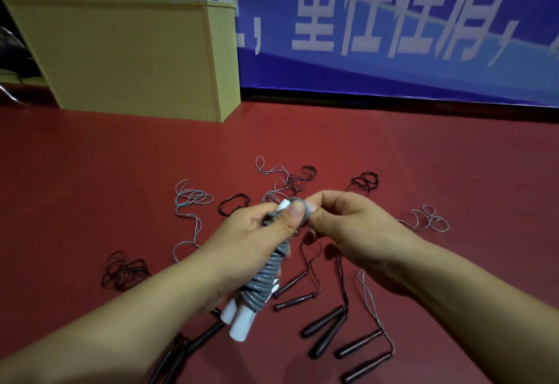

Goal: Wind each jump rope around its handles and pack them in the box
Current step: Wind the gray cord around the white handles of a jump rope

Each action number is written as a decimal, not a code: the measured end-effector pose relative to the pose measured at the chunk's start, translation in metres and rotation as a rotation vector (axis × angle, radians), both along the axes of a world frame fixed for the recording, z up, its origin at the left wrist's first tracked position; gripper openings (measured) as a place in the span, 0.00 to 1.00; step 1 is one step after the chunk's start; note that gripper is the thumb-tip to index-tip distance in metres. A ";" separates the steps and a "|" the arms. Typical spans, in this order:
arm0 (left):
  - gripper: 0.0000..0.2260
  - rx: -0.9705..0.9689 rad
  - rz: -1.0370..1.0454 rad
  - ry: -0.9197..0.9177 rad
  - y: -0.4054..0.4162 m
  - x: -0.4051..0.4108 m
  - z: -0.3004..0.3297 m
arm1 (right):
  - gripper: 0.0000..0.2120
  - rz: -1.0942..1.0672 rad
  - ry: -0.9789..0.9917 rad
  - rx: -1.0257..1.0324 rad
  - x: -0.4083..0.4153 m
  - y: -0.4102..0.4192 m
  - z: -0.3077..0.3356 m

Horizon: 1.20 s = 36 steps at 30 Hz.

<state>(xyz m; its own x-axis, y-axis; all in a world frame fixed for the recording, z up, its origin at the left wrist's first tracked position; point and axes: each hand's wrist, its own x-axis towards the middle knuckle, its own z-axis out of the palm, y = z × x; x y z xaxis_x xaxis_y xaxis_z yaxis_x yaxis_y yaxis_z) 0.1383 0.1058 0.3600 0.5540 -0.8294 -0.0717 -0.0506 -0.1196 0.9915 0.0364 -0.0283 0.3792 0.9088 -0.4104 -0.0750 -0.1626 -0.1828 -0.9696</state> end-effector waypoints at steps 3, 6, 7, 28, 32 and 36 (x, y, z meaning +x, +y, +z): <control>0.27 0.060 0.039 -0.325 -0.002 0.003 -0.003 | 0.09 0.013 0.097 0.192 -0.003 -0.004 0.005; 0.29 0.196 0.100 -0.734 0.002 0.005 -0.003 | 0.09 0.010 0.161 0.392 -0.006 -0.011 0.014; 0.29 0.251 0.139 -0.836 0.004 0.005 -0.001 | 0.10 0.020 0.162 0.423 -0.006 -0.013 0.017; 0.21 0.639 0.534 -0.568 0.110 0.065 0.002 | 0.09 0.151 -0.127 0.128 0.106 0.098 -0.022; 0.21 0.724 0.539 -0.664 0.161 0.065 0.024 | 0.08 0.202 -0.196 0.104 0.120 0.135 -0.031; 0.24 0.583 0.635 -0.462 0.226 0.051 -0.006 | 0.08 0.382 -0.205 0.048 0.126 0.187 -0.048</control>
